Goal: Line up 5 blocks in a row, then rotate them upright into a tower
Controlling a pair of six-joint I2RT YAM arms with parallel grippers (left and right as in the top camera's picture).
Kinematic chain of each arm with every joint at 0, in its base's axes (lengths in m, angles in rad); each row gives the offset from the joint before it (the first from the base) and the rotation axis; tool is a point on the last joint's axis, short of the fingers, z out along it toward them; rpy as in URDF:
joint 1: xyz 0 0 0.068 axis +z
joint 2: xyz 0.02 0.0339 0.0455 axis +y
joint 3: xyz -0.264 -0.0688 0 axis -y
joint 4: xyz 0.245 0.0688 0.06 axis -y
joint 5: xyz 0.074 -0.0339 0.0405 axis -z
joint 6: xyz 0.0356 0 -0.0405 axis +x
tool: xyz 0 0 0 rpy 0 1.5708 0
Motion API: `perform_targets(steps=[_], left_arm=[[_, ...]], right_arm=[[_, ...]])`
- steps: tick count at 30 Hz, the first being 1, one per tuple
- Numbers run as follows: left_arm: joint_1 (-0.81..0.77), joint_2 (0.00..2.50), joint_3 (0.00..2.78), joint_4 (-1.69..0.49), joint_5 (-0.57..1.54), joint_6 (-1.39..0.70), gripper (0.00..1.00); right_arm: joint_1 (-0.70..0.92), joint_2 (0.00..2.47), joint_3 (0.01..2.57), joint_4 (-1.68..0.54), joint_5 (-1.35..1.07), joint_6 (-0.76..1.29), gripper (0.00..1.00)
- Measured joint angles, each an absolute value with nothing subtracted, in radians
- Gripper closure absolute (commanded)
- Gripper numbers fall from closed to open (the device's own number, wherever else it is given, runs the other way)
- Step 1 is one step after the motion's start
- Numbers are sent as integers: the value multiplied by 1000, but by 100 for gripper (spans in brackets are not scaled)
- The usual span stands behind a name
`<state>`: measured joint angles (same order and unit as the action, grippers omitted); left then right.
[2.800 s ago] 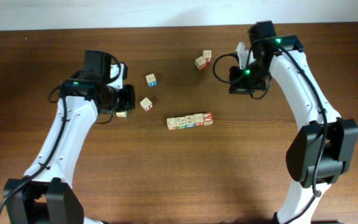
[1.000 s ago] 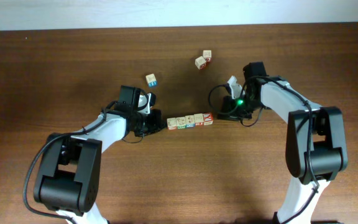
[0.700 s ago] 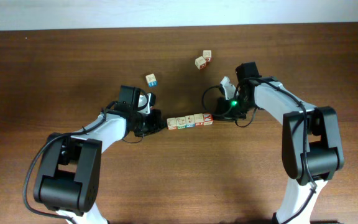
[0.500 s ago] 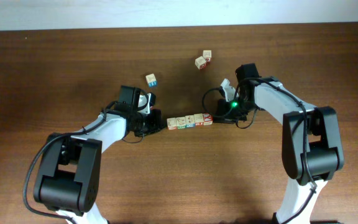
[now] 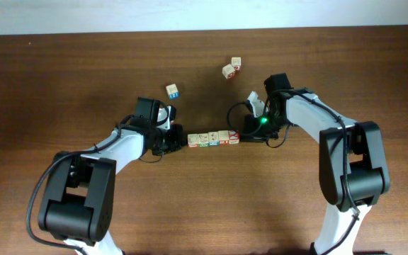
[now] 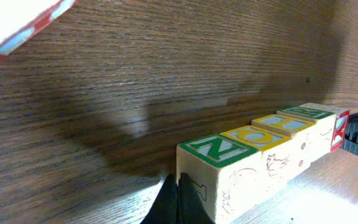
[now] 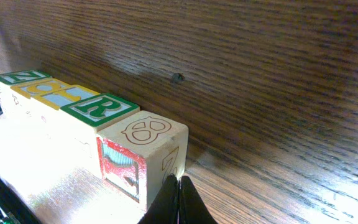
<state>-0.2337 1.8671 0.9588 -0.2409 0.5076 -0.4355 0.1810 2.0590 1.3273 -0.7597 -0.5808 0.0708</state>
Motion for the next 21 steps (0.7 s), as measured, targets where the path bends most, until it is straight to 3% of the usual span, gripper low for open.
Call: perform_targets(steps=[21], left_arm=[[-191, 1867, 959, -219, 540, -361, 100]], right_arm=[[112, 2059, 1327, -743, -581, 44, 96]])
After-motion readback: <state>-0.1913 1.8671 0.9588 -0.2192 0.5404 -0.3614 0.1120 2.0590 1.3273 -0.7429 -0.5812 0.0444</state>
